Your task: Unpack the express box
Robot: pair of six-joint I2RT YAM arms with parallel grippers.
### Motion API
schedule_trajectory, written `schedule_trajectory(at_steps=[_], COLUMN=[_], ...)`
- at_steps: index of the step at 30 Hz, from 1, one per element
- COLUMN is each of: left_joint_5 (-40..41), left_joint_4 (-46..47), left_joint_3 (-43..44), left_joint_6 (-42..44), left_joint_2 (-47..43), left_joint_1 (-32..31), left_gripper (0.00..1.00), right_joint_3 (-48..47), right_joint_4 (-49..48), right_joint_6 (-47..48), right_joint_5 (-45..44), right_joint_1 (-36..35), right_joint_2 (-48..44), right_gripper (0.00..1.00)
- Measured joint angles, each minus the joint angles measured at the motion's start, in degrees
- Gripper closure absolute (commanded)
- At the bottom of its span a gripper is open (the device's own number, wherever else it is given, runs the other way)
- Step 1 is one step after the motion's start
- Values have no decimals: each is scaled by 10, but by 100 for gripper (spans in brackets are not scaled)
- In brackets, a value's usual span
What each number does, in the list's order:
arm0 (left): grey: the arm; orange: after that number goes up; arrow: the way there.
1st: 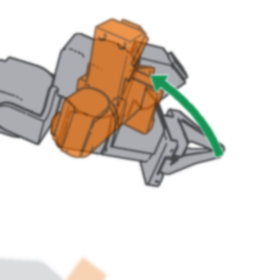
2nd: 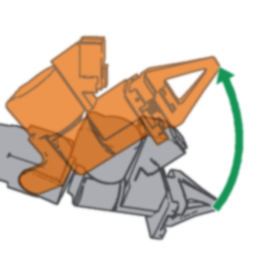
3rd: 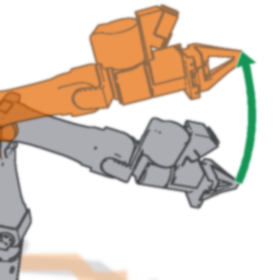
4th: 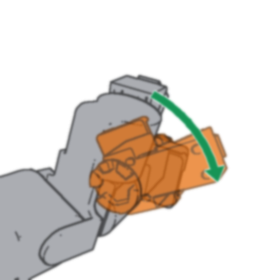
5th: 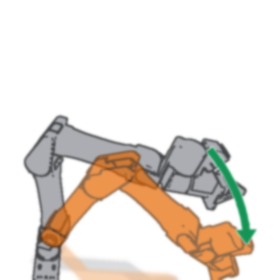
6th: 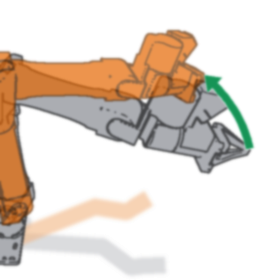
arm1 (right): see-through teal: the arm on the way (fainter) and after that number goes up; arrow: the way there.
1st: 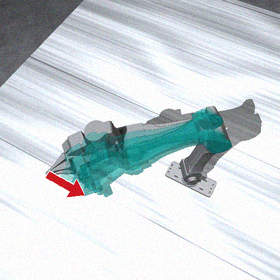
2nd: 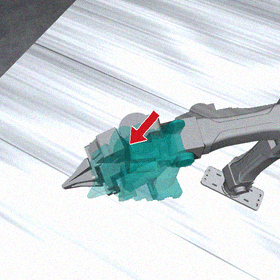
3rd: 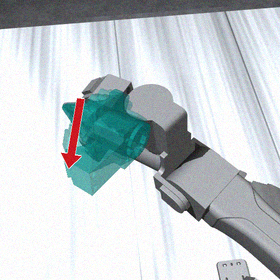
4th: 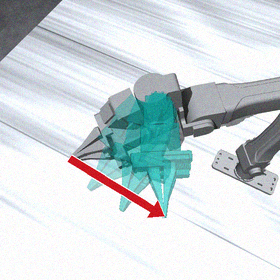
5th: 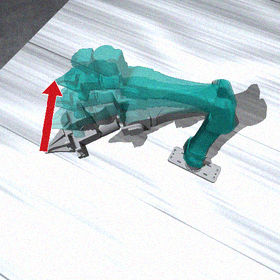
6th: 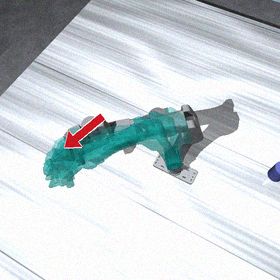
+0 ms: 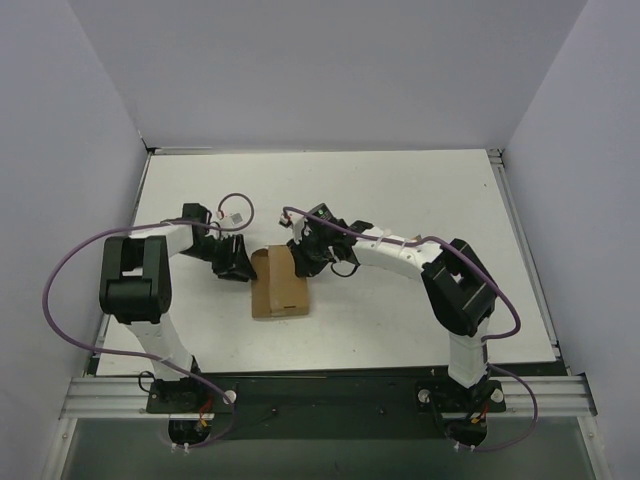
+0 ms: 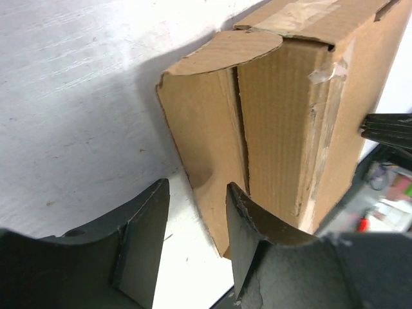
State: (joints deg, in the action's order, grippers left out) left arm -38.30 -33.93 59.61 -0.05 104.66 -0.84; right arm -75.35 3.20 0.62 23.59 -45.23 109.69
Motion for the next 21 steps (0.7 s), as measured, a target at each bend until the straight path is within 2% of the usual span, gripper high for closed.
schedule_trajectory(at_steps=[4, 7, 10, 11, 14, 17, 21], left_joint_5=[-68, -115, -134, -136, -142, -158, -181], left_joint_4=[14, 20, 25, 29, 35, 37, 36], left_joint_3=[0, 8, 18, 21, 25, 26, 32], left_joint_6=[-18, -28, -33, -33, -33, -35, -36], left_joint_2=[30, 57, 75, 83, 98, 101, 93], left_joint_1=[21, 18, 3, -2, -6, -5, -6], left_gripper=[50, 54, 67, 78, 93, 99, 100], right_joint_3=[0, 0, 0, 0, 0, 4, 7], right_joint_4=[0, 0, 0, 0, 0, 3, 30], right_joint_6=[1, 1, 1, 1, 3, 16, 73], right_joint_5=[-3, -3, -6, -7, -8, -13, -36], right_joint_1=[3, 5, 7, 8, 11, 16, 29], right_joint_2=[0, 0, 0, 0, -1, -8, -37], right_gripper=[100, 100, 100, 100, 100, 100, 100])
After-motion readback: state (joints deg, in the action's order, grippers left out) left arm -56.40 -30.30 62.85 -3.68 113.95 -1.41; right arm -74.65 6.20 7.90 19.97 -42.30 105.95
